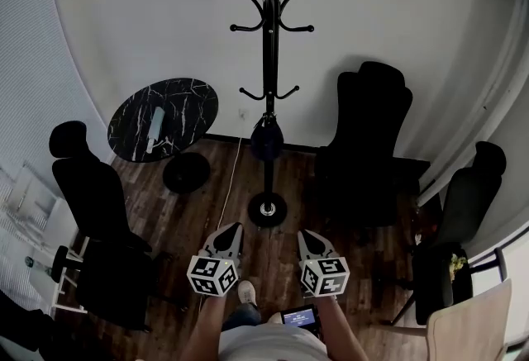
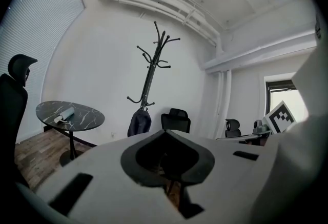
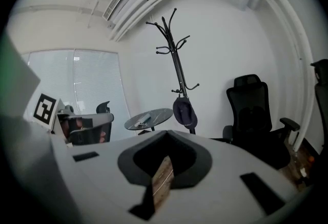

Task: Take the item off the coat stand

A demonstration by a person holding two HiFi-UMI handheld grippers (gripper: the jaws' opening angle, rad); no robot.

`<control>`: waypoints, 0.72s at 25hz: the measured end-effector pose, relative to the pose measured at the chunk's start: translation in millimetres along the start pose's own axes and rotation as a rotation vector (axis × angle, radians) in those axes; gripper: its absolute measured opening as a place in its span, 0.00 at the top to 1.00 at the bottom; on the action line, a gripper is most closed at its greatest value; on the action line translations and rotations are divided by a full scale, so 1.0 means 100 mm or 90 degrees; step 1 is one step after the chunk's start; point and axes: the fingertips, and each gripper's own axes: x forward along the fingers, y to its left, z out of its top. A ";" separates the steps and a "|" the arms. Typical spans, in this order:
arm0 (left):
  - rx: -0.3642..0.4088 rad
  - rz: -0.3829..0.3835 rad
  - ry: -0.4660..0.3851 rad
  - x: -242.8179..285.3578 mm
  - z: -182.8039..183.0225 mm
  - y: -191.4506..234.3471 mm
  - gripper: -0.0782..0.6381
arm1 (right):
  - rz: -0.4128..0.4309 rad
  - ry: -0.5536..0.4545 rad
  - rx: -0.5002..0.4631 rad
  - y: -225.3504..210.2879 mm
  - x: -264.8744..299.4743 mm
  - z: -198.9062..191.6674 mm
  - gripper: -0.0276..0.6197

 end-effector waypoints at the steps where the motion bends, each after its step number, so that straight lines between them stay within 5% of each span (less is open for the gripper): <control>1: -0.002 0.003 0.001 0.03 0.00 0.03 0.86 | 0.000 0.005 0.004 -0.02 0.05 0.00 0.94; 18: -0.018 -0.007 0.005 1.43 0.23 1.05 0.86 | -0.039 0.039 0.009 -0.56 1.61 0.39 0.94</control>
